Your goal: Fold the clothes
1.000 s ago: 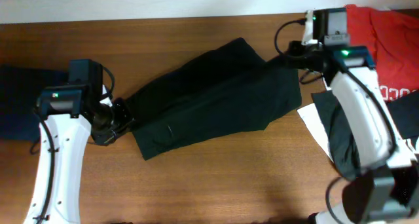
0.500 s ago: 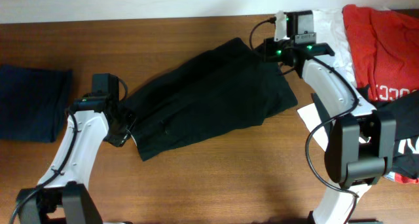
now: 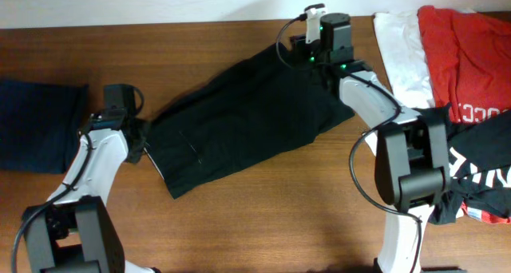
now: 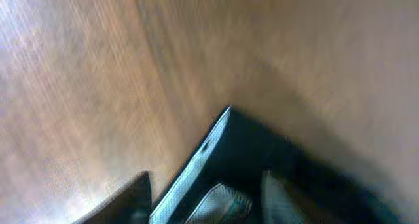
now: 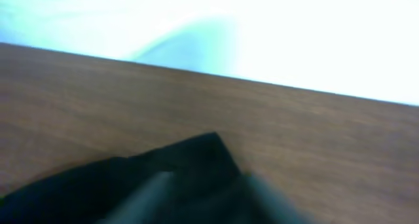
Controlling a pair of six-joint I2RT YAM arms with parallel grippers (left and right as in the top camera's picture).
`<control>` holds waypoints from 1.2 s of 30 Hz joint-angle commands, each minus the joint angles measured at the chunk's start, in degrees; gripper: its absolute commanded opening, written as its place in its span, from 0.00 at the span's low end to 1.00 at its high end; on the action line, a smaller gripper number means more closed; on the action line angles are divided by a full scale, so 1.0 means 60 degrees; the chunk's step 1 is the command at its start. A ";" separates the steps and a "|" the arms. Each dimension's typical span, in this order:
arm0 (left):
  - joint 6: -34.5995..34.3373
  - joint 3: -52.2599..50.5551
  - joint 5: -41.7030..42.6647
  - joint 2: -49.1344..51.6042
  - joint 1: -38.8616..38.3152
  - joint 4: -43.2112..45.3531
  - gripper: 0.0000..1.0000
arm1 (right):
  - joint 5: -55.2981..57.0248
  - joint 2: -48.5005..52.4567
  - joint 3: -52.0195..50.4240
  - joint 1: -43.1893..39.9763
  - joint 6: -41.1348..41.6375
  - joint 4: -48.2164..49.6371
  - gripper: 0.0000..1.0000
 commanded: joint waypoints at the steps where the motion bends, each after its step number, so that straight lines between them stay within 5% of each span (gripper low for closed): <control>1: 0.0040 -0.0036 0.0732 0.0087 0.0685 0.0058 0.64 | -0.0219 -0.0098 0.0138 -0.0069 -0.0011 -0.0073 0.91; 4: 0.1326 -0.0036 0.2477 0.0087 0.1158 -0.0419 0.66 | -0.0229 -0.0404 0.0138 -0.0725 -0.0011 -0.1537 0.98; 6: 0.2259 -0.0036 0.3778 0.0087 0.1100 -0.0841 0.66 | -0.0335 -0.0452 0.0135 -0.1206 -0.0011 -0.3034 0.94; 11: 0.3217 -0.0127 0.4029 0.0095 0.0663 -0.1144 0.95 | -0.0251 -0.0306 -0.0066 -0.1705 -0.0018 -0.5424 0.66; 13: 0.3220 -0.0353 0.4011 0.0106 0.0586 -0.1118 0.96 | -0.0259 -0.0127 -0.0186 -0.1705 -0.0018 -0.6043 0.57; 20: 0.3224 -0.1213 0.3821 0.0805 0.0586 -0.0576 0.98 | -0.0255 -0.0109 -0.0386 -0.1643 -0.0018 -0.6863 0.51; 23: 0.4131 -0.1217 0.4768 0.1424 0.0419 0.0404 0.81 | -0.0251 -0.0109 -0.0386 -0.1643 -0.0018 -0.6940 0.49; 25: 0.4218 -0.1217 0.4841 0.1650 0.0233 0.0357 0.52 | -0.0251 -0.0109 -0.0386 -0.1643 -0.0018 -0.7002 0.46; 27: 0.4288 -0.1213 0.4841 0.1665 0.0171 0.0324 0.10 | -0.0251 -0.0109 -0.0386 -0.1643 -0.0018 -0.6994 0.43; 28: 0.4433 -0.1213 0.4838 0.1665 0.0182 0.0244 0.01 | -0.0164 -0.0113 -0.0350 -0.1647 -0.0018 -0.7005 0.43; 33: 0.6331 0.0634 0.3636 0.1636 0.0761 -0.2313 0.01 | 0.0419 -0.0725 0.0543 -0.1789 -0.0022 -0.7384 0.44; 36: 0.7264 0.3067 0.3177 0.1636 0.0958 -0.4204 0.01 | -0.0721 -0.0882 0.1723 -0.1639 -0.0652 -0.8415 0.35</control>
